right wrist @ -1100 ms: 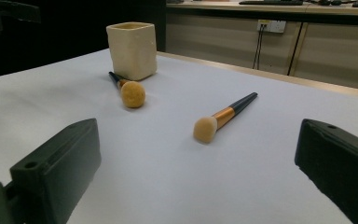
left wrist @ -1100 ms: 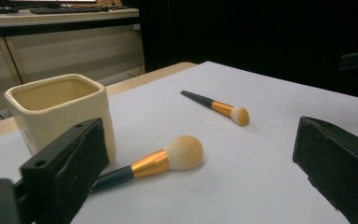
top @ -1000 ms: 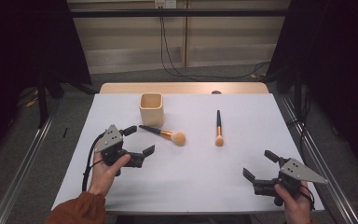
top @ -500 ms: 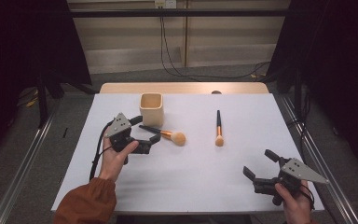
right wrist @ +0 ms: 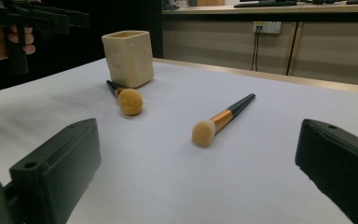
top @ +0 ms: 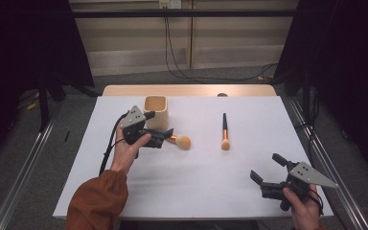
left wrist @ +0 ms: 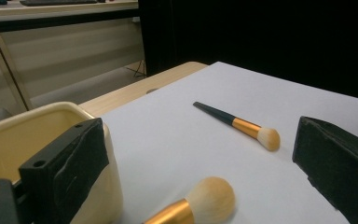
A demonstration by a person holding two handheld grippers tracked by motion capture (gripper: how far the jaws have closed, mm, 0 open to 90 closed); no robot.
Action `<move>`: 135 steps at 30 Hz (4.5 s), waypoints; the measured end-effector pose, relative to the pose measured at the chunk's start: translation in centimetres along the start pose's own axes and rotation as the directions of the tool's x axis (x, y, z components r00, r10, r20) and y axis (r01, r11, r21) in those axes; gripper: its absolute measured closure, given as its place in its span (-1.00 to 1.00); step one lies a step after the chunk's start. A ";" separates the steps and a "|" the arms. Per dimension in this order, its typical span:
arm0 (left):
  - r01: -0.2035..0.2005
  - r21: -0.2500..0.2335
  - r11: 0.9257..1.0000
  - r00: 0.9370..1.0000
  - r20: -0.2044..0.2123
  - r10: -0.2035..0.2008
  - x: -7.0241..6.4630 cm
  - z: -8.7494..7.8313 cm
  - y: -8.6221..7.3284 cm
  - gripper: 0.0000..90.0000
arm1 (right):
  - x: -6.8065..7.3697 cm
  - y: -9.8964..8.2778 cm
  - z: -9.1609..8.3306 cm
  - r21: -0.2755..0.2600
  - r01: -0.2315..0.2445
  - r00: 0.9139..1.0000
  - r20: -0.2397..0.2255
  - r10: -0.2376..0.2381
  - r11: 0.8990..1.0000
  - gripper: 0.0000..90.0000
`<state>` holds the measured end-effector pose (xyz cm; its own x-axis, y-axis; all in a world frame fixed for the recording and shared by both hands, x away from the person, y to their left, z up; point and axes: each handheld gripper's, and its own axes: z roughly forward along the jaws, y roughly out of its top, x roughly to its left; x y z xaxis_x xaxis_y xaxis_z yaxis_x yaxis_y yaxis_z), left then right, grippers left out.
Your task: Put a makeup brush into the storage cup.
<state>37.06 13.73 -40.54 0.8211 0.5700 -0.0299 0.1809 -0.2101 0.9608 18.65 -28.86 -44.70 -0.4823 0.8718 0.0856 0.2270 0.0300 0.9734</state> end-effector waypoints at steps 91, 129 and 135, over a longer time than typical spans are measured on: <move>-0.450 0.701 0.553 0.888 0.419 0.191 1.6 10.2 0.3 -0.78 | 0.0 -0.3 0.2 0.048 0.016 0.999 -0.037 -0.014 0.999 -1.00; -0.499 0.751 0.432 0.864 0.468 0.184 2.0 12.6 -1.1 -0.02 | 0.1 -0.3 0.1 0.048 0.018 0.999 -0.049 -0.016 0.999 -0.99; -0.489 0.763 0.423 0.868 0.473 0.150 1.9 12.6 -1.0 0.21 | 0.1 -0.3 0.0 0.049 0.021 0.999 -0.049 -0.018 0.999 -0.99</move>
<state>45.24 4.96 -45.09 0.9961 0.0876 -0.0126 0.0883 -0.9735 0.2111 18.55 -28.72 -44.99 -0.5271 0.8463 0.0778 0.2582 0.0722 0.9634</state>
